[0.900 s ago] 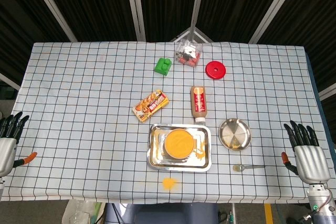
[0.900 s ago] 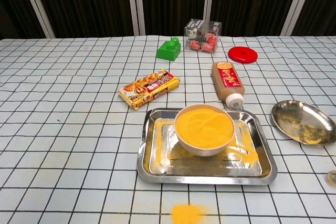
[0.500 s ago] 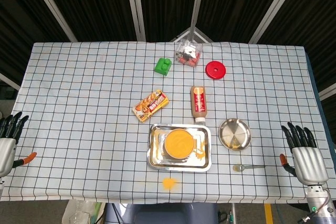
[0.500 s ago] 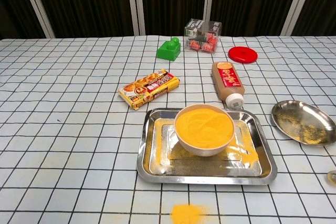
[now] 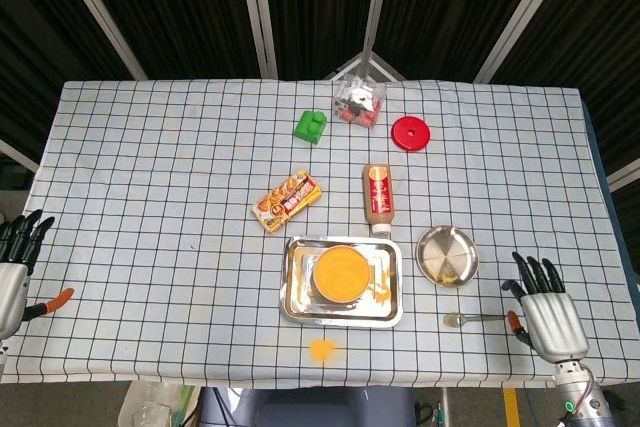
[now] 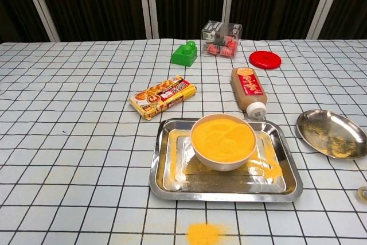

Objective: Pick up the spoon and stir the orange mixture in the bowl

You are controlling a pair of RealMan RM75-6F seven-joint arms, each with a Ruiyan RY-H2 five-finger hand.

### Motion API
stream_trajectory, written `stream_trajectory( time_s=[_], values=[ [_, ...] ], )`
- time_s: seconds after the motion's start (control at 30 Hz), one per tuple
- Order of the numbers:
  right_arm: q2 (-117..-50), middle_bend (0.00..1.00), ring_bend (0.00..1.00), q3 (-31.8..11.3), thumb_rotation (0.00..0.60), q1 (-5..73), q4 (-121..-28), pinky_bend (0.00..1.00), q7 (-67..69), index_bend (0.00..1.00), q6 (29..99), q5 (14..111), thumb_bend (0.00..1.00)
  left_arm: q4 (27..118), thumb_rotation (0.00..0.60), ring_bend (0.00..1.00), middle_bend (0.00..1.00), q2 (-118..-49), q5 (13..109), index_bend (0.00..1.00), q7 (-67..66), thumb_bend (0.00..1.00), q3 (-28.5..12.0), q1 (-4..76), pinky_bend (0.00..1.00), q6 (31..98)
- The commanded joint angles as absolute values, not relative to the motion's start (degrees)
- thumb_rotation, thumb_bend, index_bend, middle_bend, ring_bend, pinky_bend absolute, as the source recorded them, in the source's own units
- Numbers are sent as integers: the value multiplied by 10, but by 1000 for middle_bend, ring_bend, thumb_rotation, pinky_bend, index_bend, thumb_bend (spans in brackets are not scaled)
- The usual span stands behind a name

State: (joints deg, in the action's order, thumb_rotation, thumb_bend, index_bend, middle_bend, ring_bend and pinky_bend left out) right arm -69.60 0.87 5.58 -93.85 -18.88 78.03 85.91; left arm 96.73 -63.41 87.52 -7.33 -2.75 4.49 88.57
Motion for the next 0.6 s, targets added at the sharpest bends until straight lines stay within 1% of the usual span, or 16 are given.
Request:
stream_trajectory(
  time_s=[0.03, 0.17, 0.27, 0.37, 0.47, 0.6],
  values=[
    [-707, 2, 0, 14, 600, 57, -935, 0, -205, 381, 769, 850, 459, 998, 600, 0, 0, -623, 880, 0, -86, 0, -18, 39, 0, 886],
    [-716, 2, 0, 17, 600, 56, -930, 0, -219, 381, 765, 846, 459, 1051, 600, 0, 0, -604, 876, 0, -103, 0, -18, 37, 0, 886],
    [-722, 2, 0, 21, 600, 55, -928, 0, -227, 381, 762, 846, 458, 1104, 600, 0, 0, -580, 871, 0, -127, 0, -24, 39, 0, 887],
    [-729, 9, 0, 24, 600, 54, -923, 0, -235, 401, 761, 847, 459, 1143, 600, 0, 0, -564, 876, 0, -164, 0, -36, 42, 0, 899],
    [-738, 21, 0, 26, 600, 53, -914, 0, -246, 413, 764, 851, 459, 1162, 600, 0, 0, -567, 874, 0, -177, 0, -41, 43, 0, 902],
    [-753, 33, 0, 29, 600, 51, -895, 0, -258, 413, 767, 855, 431, 1152, 600, 0, 0, -574, 861, 0, -184, 0, -41, 47, 0, 892]
  ],
)
